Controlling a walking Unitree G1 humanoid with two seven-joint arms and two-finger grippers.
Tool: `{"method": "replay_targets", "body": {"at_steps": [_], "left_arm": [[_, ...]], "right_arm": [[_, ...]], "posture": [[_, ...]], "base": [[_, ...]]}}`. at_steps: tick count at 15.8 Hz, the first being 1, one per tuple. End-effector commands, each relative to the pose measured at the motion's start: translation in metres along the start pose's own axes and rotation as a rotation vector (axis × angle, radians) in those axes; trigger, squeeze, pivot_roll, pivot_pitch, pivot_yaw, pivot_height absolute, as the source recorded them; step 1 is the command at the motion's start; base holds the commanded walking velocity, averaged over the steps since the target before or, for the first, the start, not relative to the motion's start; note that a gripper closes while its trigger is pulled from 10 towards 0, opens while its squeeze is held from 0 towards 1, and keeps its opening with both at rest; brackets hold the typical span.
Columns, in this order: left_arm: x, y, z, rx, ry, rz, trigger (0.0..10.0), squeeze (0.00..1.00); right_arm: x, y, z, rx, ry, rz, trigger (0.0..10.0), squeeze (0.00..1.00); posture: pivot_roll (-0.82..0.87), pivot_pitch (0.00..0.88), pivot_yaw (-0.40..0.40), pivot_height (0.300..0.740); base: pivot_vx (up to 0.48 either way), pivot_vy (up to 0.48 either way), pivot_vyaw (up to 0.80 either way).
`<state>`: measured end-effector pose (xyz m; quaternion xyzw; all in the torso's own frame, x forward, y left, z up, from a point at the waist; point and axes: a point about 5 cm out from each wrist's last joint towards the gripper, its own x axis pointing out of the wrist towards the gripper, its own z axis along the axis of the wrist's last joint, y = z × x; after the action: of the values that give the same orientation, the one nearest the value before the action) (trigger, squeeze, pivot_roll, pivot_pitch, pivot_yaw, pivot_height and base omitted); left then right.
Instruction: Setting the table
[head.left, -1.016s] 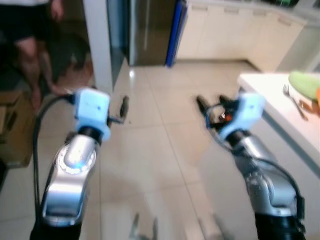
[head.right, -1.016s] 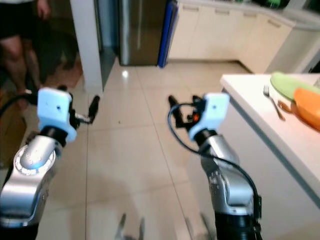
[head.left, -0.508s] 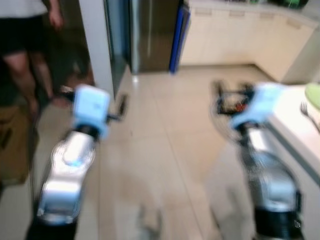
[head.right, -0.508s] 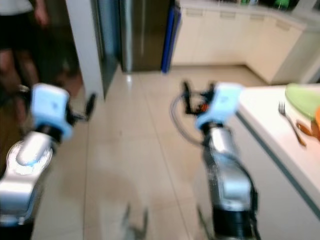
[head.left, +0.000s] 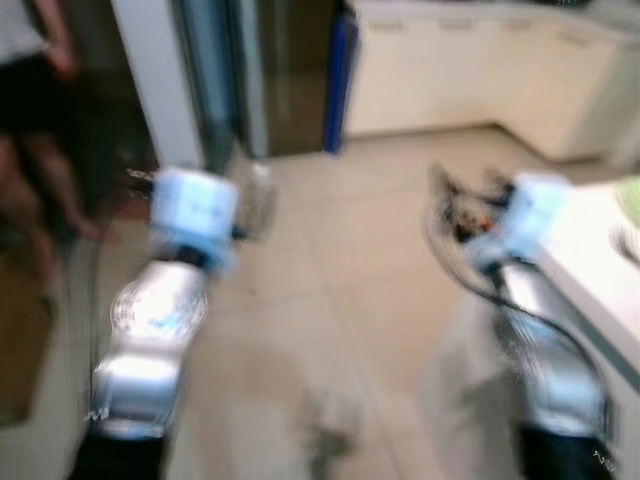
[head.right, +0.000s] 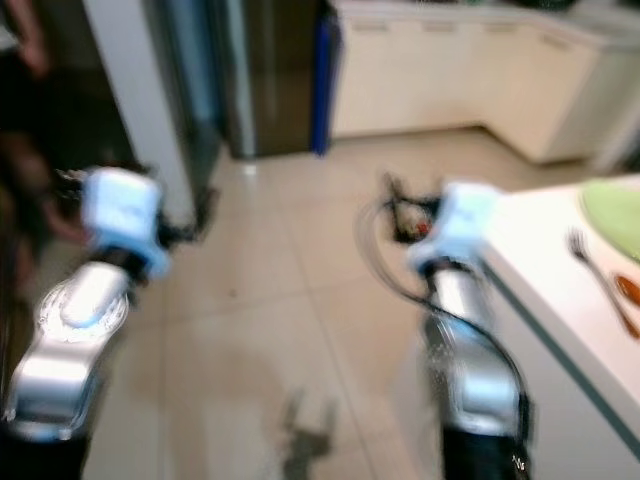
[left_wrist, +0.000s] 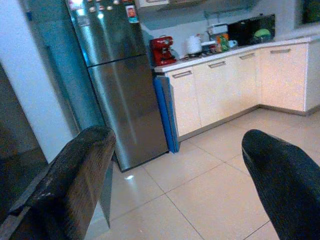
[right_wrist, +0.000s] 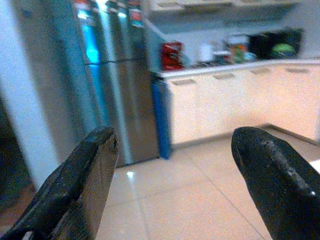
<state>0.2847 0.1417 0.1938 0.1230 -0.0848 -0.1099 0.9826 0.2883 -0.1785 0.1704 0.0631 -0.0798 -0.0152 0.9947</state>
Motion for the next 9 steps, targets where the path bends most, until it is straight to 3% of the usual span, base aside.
{"method": "replay_targets", "body": {"at_steps": [1,2,5,9], "left_arm": [[0.002,0.007,0.000,0.014,-0.001,0.011,10.0,0.00],[0.004,0.009,-0.003,0.003,0.005,0.047,10.0,0.00],[0.007,0.006,0.000,0.005,-0.023,0.052,10.0,0.00],[0.005,0.018,0.000,0.036,-0.013,0.079,10.0,0.00]], "right_arm": [[0.000,0.006,0.005,-0.001,-0.013,0.007,10.0,0.00],[-0.004,0.004,0.004,-0.002,-0.006,-0.013,10.0,0.00],[-0.003,0.003,0.010,-0.001,-0.013,-0.010,10.0,0.00],[-0.003,0.009,0.009,0.018,0.004,0.003,10.0,0.00]], "posture": [[-0.01,0.000,0.007,0.740],[-0.03,0.000,0.023,0.740],[-0.04,0.000,0.019,0.740],[-0.01,0.000,-0.003,0.740]], "base": [[0.386,0.000,0.00],[0.315,0.000,0.00],[0.000,0.000,-0.73],[0.000,0.300,-0.80]]}}
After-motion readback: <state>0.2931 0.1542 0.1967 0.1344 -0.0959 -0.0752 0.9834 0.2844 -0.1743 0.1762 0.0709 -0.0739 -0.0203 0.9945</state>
